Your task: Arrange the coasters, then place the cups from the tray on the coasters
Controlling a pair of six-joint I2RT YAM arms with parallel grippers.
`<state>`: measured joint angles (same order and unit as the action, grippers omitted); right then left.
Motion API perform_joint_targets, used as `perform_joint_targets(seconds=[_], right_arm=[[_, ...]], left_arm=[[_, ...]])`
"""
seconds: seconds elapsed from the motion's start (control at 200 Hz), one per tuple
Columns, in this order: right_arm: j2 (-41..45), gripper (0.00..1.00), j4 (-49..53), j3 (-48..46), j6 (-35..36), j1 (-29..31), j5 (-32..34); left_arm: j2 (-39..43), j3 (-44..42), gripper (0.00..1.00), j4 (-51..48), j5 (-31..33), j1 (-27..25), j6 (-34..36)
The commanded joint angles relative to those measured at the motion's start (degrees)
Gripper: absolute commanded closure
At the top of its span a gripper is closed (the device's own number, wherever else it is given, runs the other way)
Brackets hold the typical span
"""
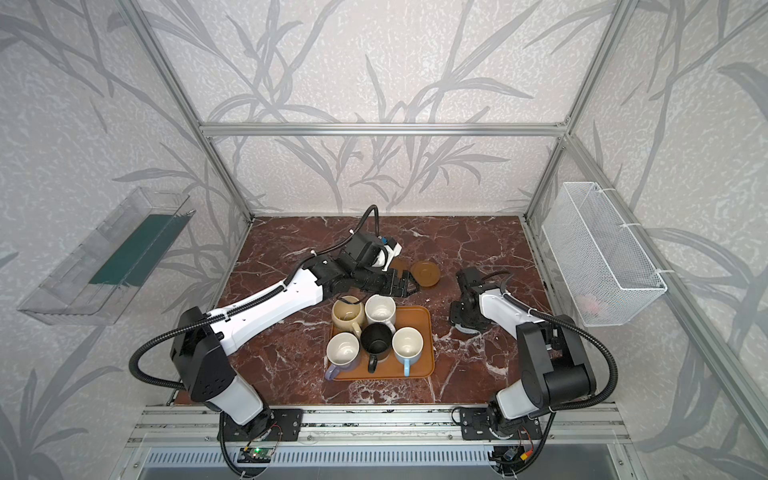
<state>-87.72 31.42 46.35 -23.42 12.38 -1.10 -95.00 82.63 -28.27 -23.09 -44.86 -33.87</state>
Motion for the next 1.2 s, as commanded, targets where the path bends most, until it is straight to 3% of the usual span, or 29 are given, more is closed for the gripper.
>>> perform_joint_targets(seconds=[0.0,0.62,0.81,1.195], right_arm=[[-3.59,0.36,1.05,1.09,-0.38,-0.17,-1.14],[-20.20,0.38,4.19,19.81,4.73,-2.75,-0.96],[-26.31,0.40,6.57,27.19,6.00,-3.82,-1.37],[-31.03,0.44,8.22,33.95,6.98,-4.47,-1.02]], left_arm=[[-0.87,1.81,0.01,0.15,-0.33,-0.01,1.29],[2.71,-0.47,0.01,-1.58,3.93,1.86,1.62],[5.88,-3.73,0.01,-1.20,8.72,2.39,0.03],[10.34,-9.04,0.01,0.56,11.66,2.69,-2.51]])
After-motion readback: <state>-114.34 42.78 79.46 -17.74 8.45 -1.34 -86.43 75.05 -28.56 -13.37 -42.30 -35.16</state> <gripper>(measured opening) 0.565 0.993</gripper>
